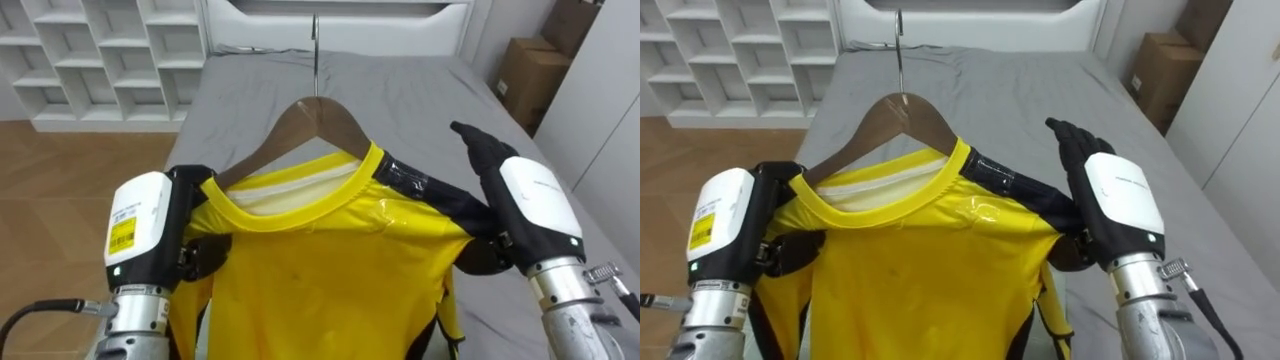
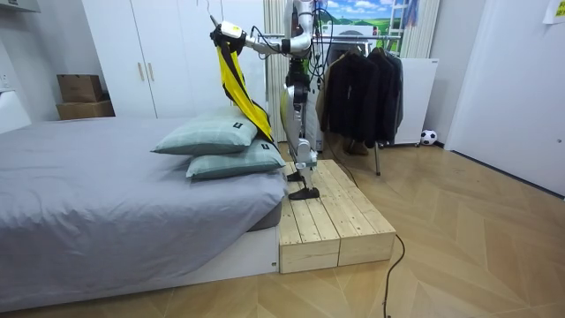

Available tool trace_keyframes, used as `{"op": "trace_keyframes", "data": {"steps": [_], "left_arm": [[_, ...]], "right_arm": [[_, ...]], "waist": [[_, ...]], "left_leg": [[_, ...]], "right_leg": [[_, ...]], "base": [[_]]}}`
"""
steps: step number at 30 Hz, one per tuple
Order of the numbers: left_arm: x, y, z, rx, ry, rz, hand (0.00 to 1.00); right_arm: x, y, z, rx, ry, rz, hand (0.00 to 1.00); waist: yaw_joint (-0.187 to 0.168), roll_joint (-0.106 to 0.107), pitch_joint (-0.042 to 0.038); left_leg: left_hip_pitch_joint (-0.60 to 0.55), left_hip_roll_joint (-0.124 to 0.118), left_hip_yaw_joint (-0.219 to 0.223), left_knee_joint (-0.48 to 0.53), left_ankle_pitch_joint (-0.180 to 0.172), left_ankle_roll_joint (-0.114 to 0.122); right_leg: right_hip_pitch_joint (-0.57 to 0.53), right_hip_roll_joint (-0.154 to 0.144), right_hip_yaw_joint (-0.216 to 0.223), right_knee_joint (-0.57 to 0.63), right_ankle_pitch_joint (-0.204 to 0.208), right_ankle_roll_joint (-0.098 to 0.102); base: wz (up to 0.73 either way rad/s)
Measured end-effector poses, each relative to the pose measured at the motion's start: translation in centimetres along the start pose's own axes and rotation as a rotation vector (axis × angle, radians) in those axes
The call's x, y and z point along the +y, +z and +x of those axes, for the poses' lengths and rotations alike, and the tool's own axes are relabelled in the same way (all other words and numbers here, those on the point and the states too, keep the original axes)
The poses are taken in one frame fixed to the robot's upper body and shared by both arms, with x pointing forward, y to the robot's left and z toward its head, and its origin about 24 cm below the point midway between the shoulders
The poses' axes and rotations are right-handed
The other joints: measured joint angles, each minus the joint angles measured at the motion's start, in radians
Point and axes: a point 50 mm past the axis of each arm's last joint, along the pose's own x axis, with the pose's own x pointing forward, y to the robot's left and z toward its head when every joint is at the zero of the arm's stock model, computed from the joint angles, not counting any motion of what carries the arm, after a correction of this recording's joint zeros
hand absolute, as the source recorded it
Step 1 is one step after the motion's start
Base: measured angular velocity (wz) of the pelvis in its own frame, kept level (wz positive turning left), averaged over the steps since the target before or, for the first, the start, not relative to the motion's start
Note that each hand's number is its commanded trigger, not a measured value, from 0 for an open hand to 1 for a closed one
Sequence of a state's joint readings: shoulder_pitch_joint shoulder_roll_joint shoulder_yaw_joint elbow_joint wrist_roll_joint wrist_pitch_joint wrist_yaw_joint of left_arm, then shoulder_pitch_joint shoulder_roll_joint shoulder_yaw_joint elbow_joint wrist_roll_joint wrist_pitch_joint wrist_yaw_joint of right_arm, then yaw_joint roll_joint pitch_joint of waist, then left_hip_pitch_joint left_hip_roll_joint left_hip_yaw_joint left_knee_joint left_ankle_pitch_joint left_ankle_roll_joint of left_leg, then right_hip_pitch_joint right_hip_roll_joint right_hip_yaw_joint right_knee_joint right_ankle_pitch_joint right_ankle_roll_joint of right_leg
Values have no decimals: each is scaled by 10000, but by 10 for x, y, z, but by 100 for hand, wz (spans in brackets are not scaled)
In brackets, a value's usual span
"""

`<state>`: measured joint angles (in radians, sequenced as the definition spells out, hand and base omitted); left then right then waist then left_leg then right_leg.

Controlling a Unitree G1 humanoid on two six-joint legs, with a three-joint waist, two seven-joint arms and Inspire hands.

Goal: Hang clothes

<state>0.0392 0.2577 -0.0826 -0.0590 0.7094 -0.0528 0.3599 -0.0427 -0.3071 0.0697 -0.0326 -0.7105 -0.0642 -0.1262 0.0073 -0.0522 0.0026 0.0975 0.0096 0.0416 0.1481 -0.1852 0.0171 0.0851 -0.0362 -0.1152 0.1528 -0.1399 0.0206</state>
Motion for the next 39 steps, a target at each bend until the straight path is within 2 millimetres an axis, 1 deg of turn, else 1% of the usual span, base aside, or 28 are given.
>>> {"op": "trace_keyframes", "data": {"steps": [7,12,18,20,25,29,31,39], "left_arm": [[-5,4,-1,-34,-157,-139,100],[-7,3,-2,54,-199,-130,100],[-11,3,-3,263,-404,-97,100],[-12,2,-3,362,-485,-88,100],[-12,1,-3,525,-483,-52,100],[-12,0,-3,542,-490,20,100],[-12,1,-3,460,-498,240,100],[-16,3,-4,360,-682,1026,100]], "right_arm": [[4,11,3,-377,210,128,0],[6,12,4,-325,302,147,0],[10,13,4,-133,646,116,0],[11,14,5,-121,755,120,0],[14,25,11,-333,870,380,0],[18,29,11,-402,965,508,0],[22,28,11,-340,1132,497,0],[46,20,11,218,1969,312,0]], "waist": [[35,-18,5],[56,-12,11],[216,8,24],[242,25,36],[309,151,118],[322,170,127],[416,176,125],[393,179,124]], "left_leg": [[18,-9,-11,17,1,0],[-1,-8,-57,33,1,0],[-24,-12,-115,30,0,0],[-42,-12,-159,30,1,0],[-54,-11,-171,34,1,0],[-68,-12,-178,42,1,0],[-54,-20,-166,49,1,0],[-200,-42,-308,161,1,0]], "right_leg": [[38,-11,-4,-1,0,0],[45,-12,-59,5,0,0],[48,-16,-112,10,0,0],[45,-16,-156,5,-1,0],[40,-16,-172,1,-1,1],[40,-17,-189,-11,-1,1],[46,-26,-180,-14,-1,1],[39,-53,-334,-30,-1,1]], "base": [[0],[2],[2],[7],[0],[0],[0],[5]]}}
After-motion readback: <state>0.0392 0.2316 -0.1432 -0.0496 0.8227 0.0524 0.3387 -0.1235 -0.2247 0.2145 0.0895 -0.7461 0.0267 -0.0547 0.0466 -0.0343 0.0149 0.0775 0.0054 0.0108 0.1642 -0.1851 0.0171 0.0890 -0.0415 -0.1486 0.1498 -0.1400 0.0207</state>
